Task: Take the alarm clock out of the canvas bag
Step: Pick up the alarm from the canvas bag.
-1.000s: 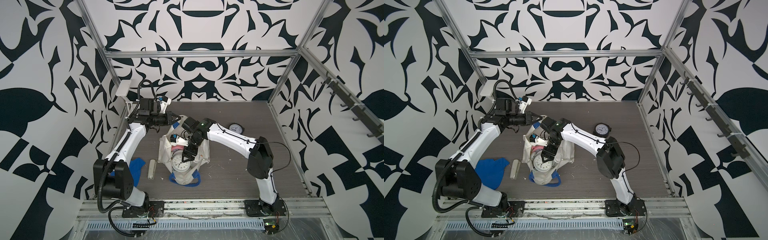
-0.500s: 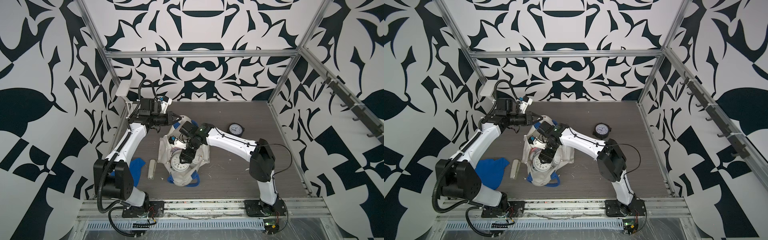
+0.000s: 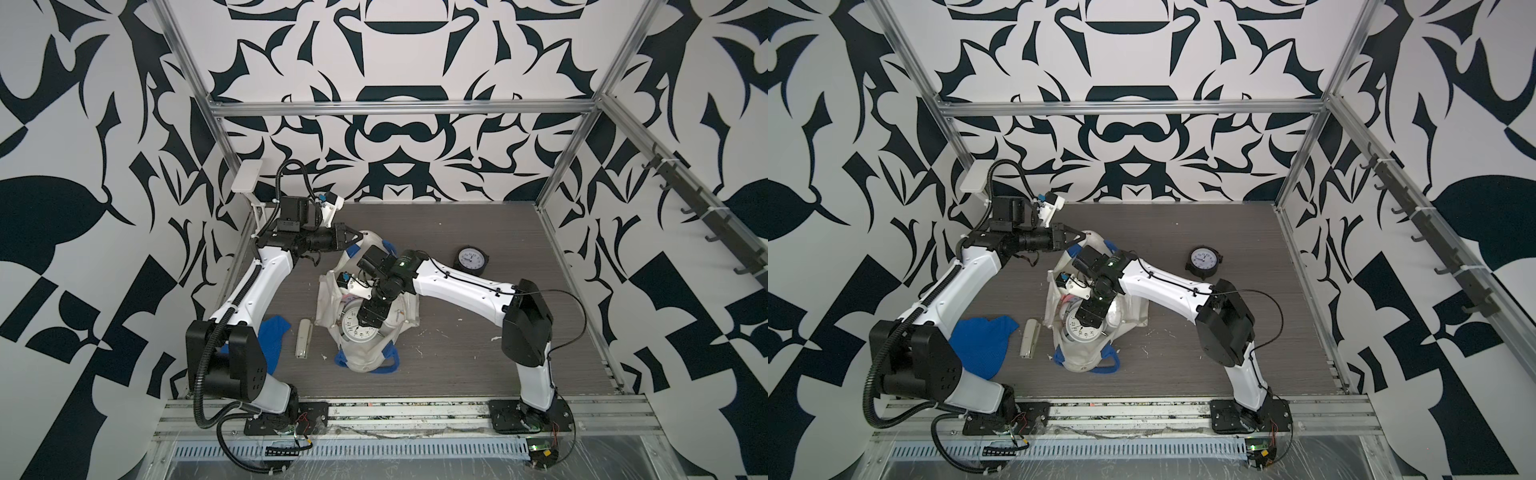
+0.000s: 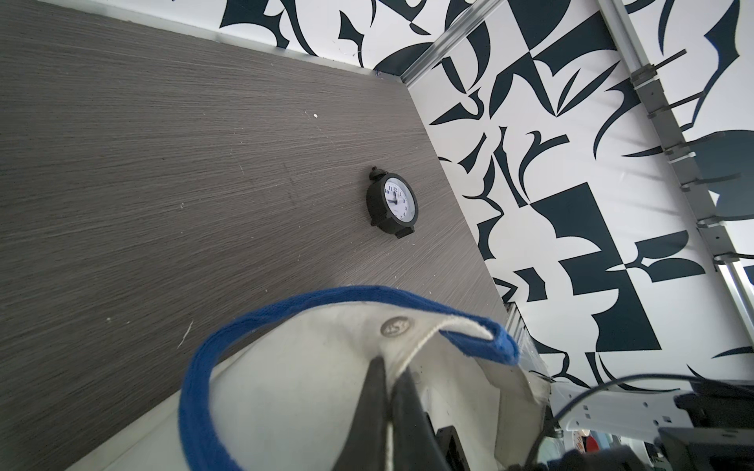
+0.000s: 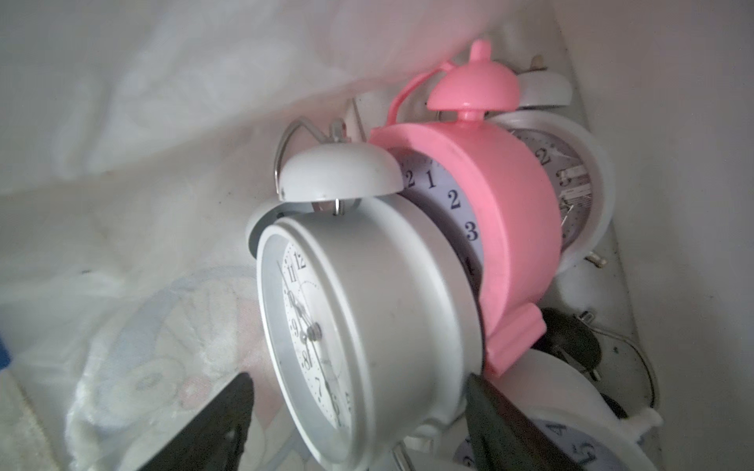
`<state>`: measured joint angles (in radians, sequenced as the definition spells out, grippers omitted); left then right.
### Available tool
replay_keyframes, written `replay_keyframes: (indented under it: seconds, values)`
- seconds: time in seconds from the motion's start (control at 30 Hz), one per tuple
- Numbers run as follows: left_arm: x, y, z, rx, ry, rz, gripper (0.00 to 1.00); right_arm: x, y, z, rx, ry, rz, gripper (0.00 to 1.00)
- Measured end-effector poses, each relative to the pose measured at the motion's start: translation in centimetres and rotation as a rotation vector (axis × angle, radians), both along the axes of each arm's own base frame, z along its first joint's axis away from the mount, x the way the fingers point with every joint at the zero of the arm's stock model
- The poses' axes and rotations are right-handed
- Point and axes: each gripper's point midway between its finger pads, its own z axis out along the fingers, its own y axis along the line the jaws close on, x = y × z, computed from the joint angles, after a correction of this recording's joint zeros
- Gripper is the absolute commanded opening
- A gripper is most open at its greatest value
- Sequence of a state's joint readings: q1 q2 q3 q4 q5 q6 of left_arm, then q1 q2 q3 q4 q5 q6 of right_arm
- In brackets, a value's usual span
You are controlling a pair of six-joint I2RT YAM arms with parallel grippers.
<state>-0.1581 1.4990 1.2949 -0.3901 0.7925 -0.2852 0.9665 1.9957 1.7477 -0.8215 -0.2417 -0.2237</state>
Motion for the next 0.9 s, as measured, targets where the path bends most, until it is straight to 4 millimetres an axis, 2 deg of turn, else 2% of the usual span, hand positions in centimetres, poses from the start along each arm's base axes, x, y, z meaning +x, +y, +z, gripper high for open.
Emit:
replay_keyframes:
  seconds: [0.17, 0.47, 0.9]
  values:
    - [-0.2, 0.0, 0.0, 0.0, -0.002, 0.0, 0.0, 0.5, -0.2, -0.3, -0.02, -0.019, -0.013, 0.91]
    - [-0.3, 0.0, 0.1, -0.001, -0.006, 0.0, 0.0, 0.3, 0.6, -1.1, -0.025, 0.046, -0.001, 0.9]
    - [-0.3, 0.0, 0.1, -0.001, -0.005, 0.0, 0.0, -1.2, 0.6, 0.1, 0.028, 0.143, 0.052, 0.73]
